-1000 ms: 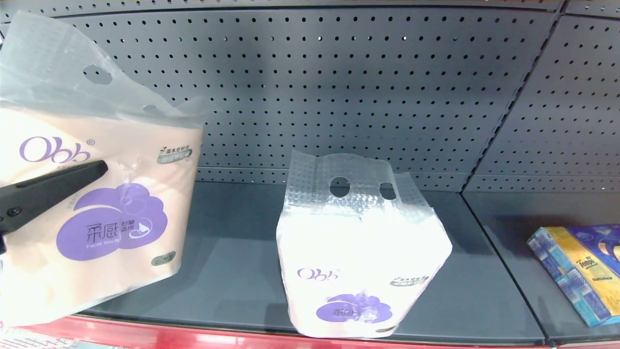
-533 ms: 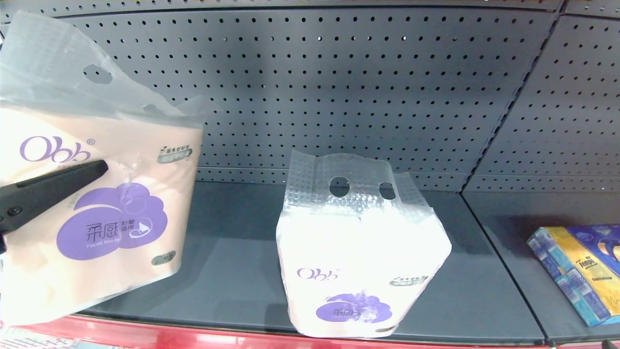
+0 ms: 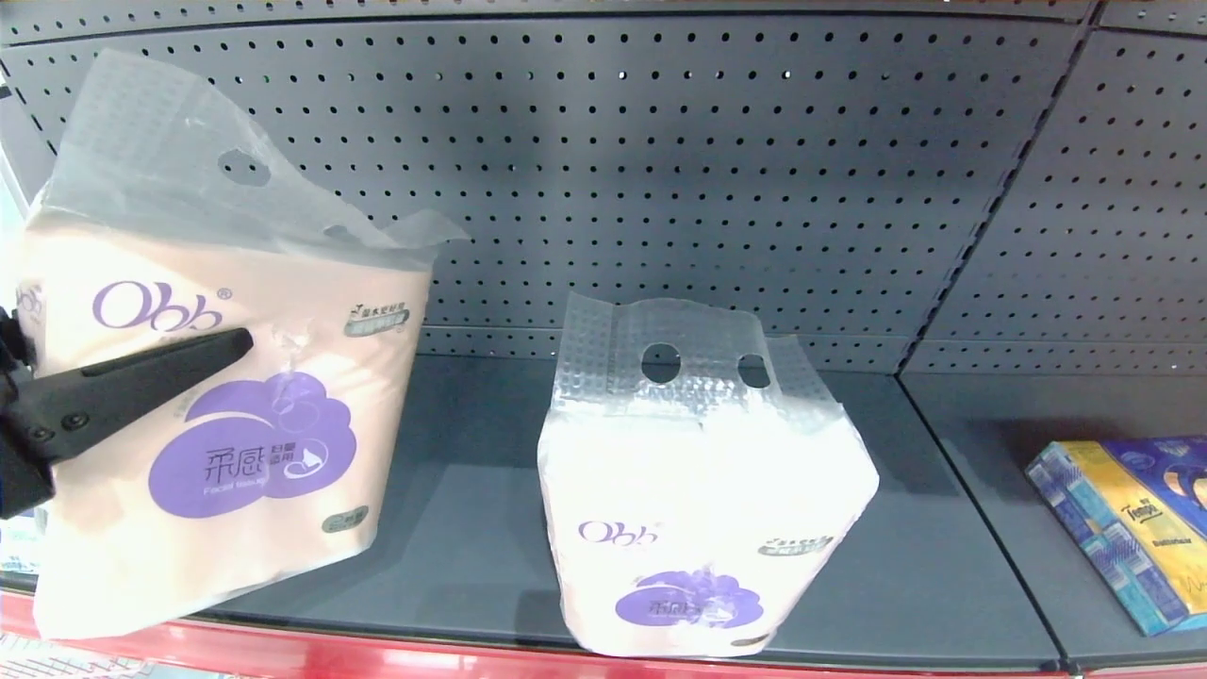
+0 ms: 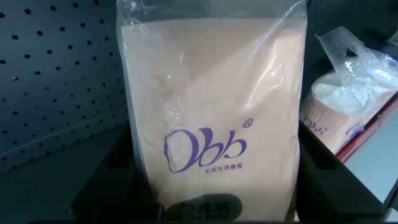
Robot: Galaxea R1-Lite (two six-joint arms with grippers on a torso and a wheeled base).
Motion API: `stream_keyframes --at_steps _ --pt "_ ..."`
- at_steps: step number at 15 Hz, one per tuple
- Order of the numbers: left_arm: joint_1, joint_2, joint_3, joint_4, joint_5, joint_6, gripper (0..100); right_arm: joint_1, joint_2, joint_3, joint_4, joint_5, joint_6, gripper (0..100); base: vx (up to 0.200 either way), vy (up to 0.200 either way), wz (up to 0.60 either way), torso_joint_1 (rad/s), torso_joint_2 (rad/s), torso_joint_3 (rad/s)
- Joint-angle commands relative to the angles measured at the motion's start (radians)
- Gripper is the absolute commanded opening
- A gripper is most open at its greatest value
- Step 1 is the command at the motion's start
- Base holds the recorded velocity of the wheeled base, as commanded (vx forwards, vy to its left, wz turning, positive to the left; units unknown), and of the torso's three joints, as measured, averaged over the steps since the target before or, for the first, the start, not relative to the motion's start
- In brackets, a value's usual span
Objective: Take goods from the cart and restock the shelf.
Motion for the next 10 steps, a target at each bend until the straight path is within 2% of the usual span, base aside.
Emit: stream_keyframes --at_steps 1,3,7,10 --pt "-0.013 0.018 -0.002 0.000 0.001 0.000 0 0.000 -0.009 0.000 0.001 0.001 0.000 100 0.000 0.000 0.00 0.000 0.00 0.000" --pt "-0.015 0.041 -0.005 -0.001 0.001 0.000 0 0.000 -0.009 0.000 0.002 0.001 -0.002 100 0.000 0.000 0.00 0.000 0.00 0.000" --pt "-0.056 0.195 -0.030 -0.185 -0.002 -0.006 0 0.000 -0.009 0.000 0.001 0.001 0.000 100 0.000 0.000 0.00 0.000 0.00 0.000" --pt "-0.096 0.247 -0.036 -0.259 -0.002 -0.060 0 0.000 -0.009 0.000 0.001 0.001 0.000 100 0.000 0.000 0.00 0.000 0.00 0.000"
